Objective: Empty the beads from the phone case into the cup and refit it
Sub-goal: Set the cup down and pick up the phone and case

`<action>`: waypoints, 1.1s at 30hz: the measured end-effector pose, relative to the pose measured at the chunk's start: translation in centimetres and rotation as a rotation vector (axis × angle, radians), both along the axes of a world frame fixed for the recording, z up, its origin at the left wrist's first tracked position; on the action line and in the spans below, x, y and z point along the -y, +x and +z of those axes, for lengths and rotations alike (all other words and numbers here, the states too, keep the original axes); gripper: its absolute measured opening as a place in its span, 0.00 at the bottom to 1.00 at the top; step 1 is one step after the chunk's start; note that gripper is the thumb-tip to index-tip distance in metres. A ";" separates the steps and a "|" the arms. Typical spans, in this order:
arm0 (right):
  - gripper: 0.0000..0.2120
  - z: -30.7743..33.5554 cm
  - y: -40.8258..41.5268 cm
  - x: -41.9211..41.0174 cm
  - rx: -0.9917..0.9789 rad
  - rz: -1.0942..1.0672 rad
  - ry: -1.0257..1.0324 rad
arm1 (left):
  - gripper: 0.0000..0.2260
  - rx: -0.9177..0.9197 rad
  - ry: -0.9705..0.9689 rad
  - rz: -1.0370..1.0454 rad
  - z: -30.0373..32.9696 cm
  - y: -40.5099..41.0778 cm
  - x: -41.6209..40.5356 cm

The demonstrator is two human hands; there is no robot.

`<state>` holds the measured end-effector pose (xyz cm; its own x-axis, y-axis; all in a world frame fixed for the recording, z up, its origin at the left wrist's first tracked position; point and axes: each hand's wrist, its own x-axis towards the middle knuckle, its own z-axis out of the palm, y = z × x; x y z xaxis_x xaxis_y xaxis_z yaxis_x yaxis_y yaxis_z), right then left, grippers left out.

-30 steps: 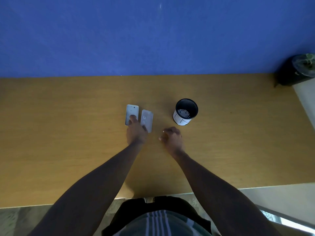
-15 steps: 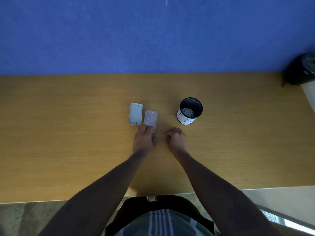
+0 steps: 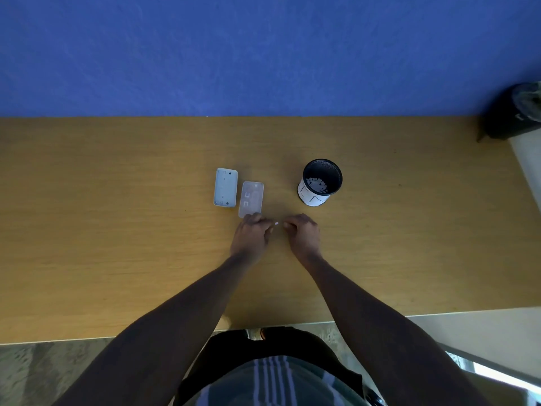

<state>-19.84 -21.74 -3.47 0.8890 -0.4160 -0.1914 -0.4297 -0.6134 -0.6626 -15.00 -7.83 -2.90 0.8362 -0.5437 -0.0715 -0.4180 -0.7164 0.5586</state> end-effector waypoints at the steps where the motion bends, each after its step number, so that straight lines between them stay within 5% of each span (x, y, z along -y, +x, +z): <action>1: 0.07 0.0 0.1 0.1 -0.004 0.007 0.002 | 0.09 -0.002 0.003 -0.008 0.0 0.2 0.4; 8: 0.06 -0.4 -0.1 0.9 -0.034 0.010 -0.040 | 0.07 0.041 0.113 -0.143 -0.1 1.8 1.8; 13: 0.07 -0.6 -2.0 2.2 0.075 -0.231 0.048 | 0.09 0.057 0.179 -0.259 0.2 2.6 2.2; 17: 0.25 -0.3 -2.3 3.6 0.087 -0.445 0.189 | 0.05 0.105 0.174 -0.330 0.0 3.0 2.0; 23: 0.49 1.0 -1.0 6.0 0.078 -0.413 0.275 | 0.10 0.269 0.229 -0.468 0.4 2.9 1.7; 33: 0.60 1.8 1.5 7.4 0.121 -0.247 0.227 | 0.12 0.492 0.372 -0.574 0.0 2.8 1.7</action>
<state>-18.35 -29.12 -1.70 0.7886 -0.5805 -0.2031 -0.4567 -0.3316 -0.8255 -12.25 -9.53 -2.91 0.4198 -0.9071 -0.0297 -0.9076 -0.4197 -0.0128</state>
